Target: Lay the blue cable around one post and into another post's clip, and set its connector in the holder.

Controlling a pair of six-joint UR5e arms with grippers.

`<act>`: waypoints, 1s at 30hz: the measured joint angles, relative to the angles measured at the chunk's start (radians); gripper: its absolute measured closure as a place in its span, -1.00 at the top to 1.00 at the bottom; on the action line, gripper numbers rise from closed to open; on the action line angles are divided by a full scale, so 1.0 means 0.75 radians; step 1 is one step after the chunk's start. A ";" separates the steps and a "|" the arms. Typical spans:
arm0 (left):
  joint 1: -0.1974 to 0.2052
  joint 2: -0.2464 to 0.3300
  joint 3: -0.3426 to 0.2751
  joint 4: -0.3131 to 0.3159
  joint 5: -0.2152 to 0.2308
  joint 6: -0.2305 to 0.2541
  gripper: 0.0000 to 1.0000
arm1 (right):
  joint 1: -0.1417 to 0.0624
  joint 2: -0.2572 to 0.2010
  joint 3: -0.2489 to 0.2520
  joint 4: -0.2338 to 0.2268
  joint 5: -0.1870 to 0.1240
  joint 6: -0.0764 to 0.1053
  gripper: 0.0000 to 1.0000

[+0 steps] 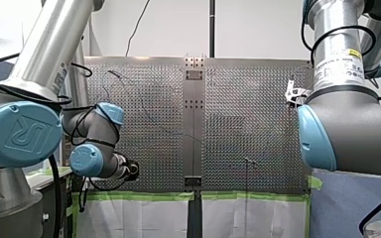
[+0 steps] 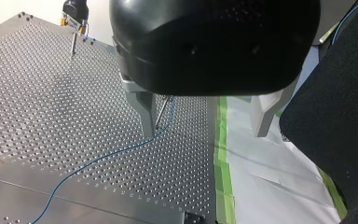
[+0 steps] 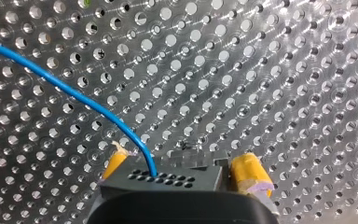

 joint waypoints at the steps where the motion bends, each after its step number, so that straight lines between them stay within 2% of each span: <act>1: 0.000 0.000 0.000 0.001 -0.001 0.000 1.00 | 0.000 0.000 0.000 0.000 0.000 0.000 1.00; 6: 0.000 0.000 0.002 0.007 -0.012 0.001 1.00 | 0.000 0.000 0.000 0.000 0.000 0.000 1.00; 16: -0.008 0.027 0.002 -0.003 -0.104 -0.023 1.00 | 0.000 0.000 0.000 0.000 0.000 0.000 1.00; 17: -0.009 0.034 0.002 -0.003 -0.107 -0.025 1.00 | 0.000 0.000 0.000 0.000 0.000 0.000 -0.72; 18: -0.010 0.043 0.002 -0.004 -0.109 -0.025 1.00 | 0.000 0.000 0.000 0.000 0.000 0.000 -0.72; 19: -0.010 0.057 0.002 -0.005 -0.111 -0.026 1.00 | 0.000 0.000 0.000 0.000 0.000 0.000 -1.00; 25: -0.012 0.118 0.002 -0.030 -0.106 -0.025 1.00 | 0.000 -0.002 0.000 0.000 0.000 0.000 -1.00; 30: -0.011 0.140 0.002 -0.048 -0.105 -0.023 1.00 | 0.000 -0.002 0.000 0.000 0.000 0.000 -1.00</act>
